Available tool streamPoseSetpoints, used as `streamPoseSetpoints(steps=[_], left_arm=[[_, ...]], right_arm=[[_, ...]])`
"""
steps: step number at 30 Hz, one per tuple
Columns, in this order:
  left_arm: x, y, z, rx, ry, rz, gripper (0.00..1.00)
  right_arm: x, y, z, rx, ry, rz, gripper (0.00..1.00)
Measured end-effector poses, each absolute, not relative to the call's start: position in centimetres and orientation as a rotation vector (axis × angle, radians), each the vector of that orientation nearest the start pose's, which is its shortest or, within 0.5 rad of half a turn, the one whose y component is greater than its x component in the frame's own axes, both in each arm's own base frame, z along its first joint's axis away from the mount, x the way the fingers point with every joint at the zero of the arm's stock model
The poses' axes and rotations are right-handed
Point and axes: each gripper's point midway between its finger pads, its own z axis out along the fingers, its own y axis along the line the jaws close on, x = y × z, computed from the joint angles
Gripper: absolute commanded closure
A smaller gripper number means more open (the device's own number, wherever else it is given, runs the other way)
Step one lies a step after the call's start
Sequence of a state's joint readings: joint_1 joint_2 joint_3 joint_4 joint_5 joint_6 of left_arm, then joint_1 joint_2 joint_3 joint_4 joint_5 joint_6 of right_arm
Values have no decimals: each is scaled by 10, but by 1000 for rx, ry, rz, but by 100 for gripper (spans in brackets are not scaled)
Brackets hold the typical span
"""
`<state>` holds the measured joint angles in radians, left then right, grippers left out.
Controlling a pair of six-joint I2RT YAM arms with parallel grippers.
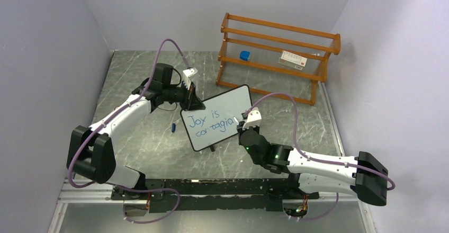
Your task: Write a sentence on the whiteboard
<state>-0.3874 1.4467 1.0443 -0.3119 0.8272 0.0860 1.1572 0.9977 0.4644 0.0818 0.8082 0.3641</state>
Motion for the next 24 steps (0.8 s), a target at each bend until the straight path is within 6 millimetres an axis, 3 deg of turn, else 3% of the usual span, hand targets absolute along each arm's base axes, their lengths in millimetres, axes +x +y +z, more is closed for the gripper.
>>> streamPoseSetpoints(steps=[24], left_arm=[[283, -253, 175, 940, 2025, -1101, 95]], right_arm=[[211, 208, 118, -241, 1958, 228, 100]])
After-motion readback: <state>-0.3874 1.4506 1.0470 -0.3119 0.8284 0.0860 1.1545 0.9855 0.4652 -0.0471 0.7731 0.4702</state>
